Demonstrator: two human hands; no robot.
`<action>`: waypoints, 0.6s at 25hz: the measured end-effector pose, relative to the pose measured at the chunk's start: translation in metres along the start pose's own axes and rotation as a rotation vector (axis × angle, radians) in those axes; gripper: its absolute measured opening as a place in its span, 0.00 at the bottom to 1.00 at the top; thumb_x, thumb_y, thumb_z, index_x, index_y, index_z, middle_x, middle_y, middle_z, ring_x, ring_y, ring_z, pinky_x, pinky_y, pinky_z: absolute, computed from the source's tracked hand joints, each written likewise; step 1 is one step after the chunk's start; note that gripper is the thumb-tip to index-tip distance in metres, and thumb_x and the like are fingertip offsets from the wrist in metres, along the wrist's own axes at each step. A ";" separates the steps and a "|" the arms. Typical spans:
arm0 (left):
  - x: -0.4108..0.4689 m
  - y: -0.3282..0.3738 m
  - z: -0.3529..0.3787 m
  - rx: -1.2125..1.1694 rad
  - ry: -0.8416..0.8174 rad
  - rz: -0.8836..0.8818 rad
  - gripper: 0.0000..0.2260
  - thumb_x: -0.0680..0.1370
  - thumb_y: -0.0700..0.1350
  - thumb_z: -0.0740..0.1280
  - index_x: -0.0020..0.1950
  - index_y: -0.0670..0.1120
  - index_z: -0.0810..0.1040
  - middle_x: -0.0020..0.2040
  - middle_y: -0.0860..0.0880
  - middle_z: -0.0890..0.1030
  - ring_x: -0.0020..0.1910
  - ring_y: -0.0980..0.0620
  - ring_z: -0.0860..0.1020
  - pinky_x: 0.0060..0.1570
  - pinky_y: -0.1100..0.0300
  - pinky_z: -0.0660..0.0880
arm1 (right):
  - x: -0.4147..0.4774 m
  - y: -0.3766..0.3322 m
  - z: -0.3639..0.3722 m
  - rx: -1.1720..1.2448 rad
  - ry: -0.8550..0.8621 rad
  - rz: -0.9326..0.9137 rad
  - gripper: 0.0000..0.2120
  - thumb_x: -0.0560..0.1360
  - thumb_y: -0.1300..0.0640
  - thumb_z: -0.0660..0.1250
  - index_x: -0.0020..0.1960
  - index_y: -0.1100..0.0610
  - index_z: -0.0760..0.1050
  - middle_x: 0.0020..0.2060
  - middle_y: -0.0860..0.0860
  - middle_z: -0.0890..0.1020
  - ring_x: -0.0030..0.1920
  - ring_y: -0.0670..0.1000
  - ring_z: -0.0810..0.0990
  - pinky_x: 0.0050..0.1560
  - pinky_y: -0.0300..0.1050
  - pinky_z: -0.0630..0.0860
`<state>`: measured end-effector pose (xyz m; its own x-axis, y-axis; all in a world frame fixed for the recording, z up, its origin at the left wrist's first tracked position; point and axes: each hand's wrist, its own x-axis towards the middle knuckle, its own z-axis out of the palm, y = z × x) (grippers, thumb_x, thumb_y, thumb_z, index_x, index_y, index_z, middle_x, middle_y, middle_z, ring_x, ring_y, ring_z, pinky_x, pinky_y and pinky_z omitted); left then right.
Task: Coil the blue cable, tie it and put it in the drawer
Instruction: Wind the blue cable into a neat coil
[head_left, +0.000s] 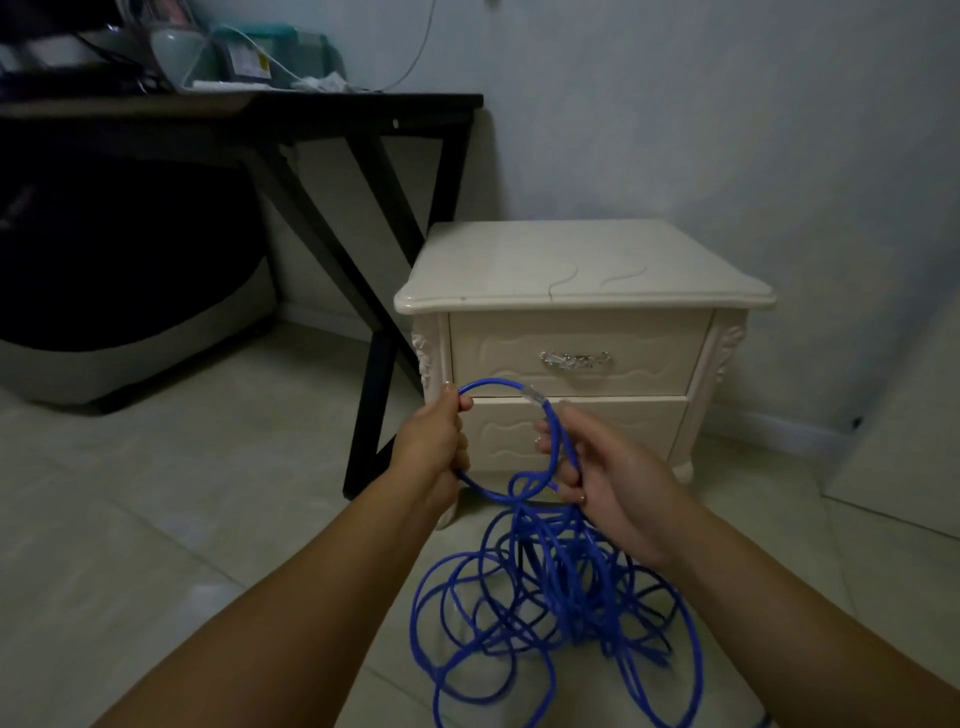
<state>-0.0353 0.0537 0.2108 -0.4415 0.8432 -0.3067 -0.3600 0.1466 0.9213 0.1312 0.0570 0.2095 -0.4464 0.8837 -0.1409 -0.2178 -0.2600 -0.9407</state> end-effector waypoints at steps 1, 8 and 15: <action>0.001 -0.001 0.001 -0.040 0.002 -0.023 0.12 0.82 0.51 0.60 0.44 0.46 0.76 0.26 0.53 0.63 0.23 0.57 0.59 0.24 0.64 0.58 | 0.002 0.001 -0.001 -0.075 -0.022 0.026 0.12 0.79 0.55 0.63 0.54 0.63 0.78 0.41 0.53 0.77 0.32 0.45 0.66 0.31 0.38 0.64; -0.010 -0.002 0.003 -0.197 -0.279 -0.163 0.11 0.83 0.49 0.59 0.48 0.45 0.77 0.27 0.54 0.60 0.23 0.58 0.57 0.21 0.66 0.56 | 0.004 -0.008 -0.009 -0.105 0.008 -0.020 0.10 0.81 0.58 0.58 0.52 0.60 0.77 0.31 0.52 0.82 0.31 0.46 0.77 0.33 0.36 0.73; -0.028 0.008 0.000 0.151 -0.527 -0.047 0.19 0.81 0.53 0.52 0.46 0.44 0.78 0.29 0.51 0.63 0.27 0.54 0.57 0.27 0.60 0.56 | -0.005 -0.018 -0.006 -0.438 0.045 -0.058 0.11 0.82 0.54 0.59 0.49 0.55 0.79 0.25 0.46 0.62 0.24 0.45 0.60 0.28 0.40 0.64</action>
<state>-0.0254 0.0312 0.2272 0.0580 0.9730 -0.2232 -0.2305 0.2306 0.9453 0.1423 0.0596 0.2255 -0.4038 0.9106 -0.0883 0.1515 -0.0286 -0.9880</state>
